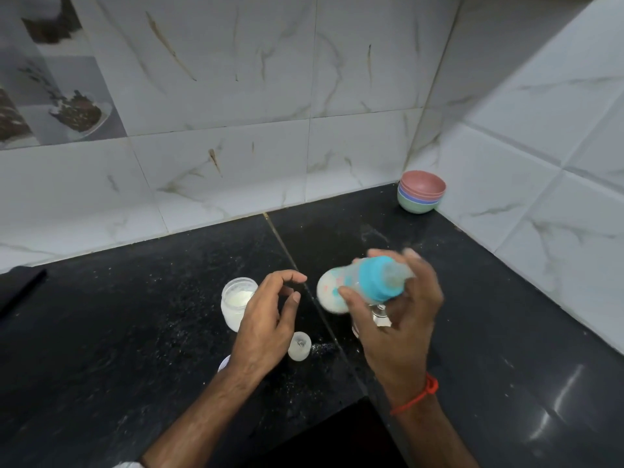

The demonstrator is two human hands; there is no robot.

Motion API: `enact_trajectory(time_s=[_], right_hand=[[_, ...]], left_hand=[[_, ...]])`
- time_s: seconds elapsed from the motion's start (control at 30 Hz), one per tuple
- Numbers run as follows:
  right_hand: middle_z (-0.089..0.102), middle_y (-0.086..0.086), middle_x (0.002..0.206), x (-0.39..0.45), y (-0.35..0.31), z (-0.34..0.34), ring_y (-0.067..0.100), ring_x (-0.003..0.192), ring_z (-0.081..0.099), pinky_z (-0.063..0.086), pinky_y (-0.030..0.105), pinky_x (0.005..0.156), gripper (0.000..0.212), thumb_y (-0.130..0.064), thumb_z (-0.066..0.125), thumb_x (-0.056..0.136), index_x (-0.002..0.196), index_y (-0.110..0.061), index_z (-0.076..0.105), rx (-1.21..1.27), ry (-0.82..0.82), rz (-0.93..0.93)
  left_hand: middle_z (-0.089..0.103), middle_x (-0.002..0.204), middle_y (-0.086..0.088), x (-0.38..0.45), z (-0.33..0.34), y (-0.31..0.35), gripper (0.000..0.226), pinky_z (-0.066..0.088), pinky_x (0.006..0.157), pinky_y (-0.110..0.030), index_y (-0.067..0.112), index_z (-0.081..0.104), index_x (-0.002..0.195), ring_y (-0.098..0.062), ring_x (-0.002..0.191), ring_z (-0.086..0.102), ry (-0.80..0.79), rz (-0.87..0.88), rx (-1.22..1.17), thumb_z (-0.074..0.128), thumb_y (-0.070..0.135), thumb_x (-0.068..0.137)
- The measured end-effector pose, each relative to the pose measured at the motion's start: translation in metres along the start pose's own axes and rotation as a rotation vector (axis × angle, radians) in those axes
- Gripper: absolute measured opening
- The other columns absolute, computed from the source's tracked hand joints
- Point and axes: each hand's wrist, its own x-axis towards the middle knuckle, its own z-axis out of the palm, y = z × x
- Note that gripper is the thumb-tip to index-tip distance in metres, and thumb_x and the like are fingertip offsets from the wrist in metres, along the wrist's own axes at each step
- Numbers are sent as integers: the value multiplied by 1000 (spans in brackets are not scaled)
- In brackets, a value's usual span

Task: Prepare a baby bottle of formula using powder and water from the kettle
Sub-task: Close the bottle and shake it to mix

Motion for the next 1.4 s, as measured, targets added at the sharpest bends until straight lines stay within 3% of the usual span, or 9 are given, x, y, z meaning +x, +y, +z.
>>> enact_trajectory(time_s=[0.1,0.2,0.43,0.63,0.8,0.93,1.1,1.23,1.4], right_hand=[[55,-6,135,-6,13,2,13,126,57,50,32,105,77,-5,86,78,140,-25,45,-98,-139,-19],[56,-5,141,-17,22,2,6,130,55,44,19,107,86,-16,86,82,141,-54,38,-165,-335,85],[64,13,129,7,24,-18,15,90,74,61,28,66,46,-26,59,102,142,-21,39,811,673,685],[72,20,121,-25,15,-8,26,107,73,63,44,85,63,-14,67,86,144,-27,48,668,155,871],[64,19,137,-3,33,-22,17,95,75,63,33,72,61,-27,60,100,153,-18,32,820,629,816],[67,27,124,-20,24,-15,41,113,67,57,57,94,80,-35,88,77,146,-29,47,729,61,856],[65,20,130,-8,35,-20,25,103,72,63,40,75,68,-40,63,96,154,-15,34,876,493,828],[64,29,127,-20,26,-11,37,109,69,59,56,90,83,-36,87,78,149,-28,44,807,114,843],[62,24,136,3,36,-16,28,103,69,61,36,66,70,-44,64,96,153,-15,35,871,496,826]], left_hand=[[67,111,16,-3,1,-1,32,46,81,-10,30,64,119,-12,104,63,-9,-17,5,62,4,100],[67,109,14,-3,0,2,32,47,81,-11,30,64,119,-14,102,63,-12,9,3,61,4,100],[68,108,16,-2,-7,1,32,49,78,-12,29,65,118,-9,103,62,45,-53,-41,60,3,101],[69,113,17,0,-5,1,31,46,79,-7,28,65,118,-5,103,62,34,-77,-45,58,2,101],[69,108,12,-1,-3,2,31,48,78,-11,29,65,118,-9,100,62,27,-70,-54,59,3,102],[70,109,13,0,0,1,32,48,77,-11,30,65,117,-10,100,63,15,-72,-54,59,3,102],[70,107,12,0,0,0,31,49,76,-13,29,65,117,-12,98,63,24,-77,-63,59,3,102],[71,107,12,0,1,-3,33,49,76,-12,32,65,116,-13,99,64,8,-85,-58,59,2,101],[70,107,11,1,2,-2,32,49,75,-13,31,65,117,-12,98,63,11,-85,-56,59,3,102]])
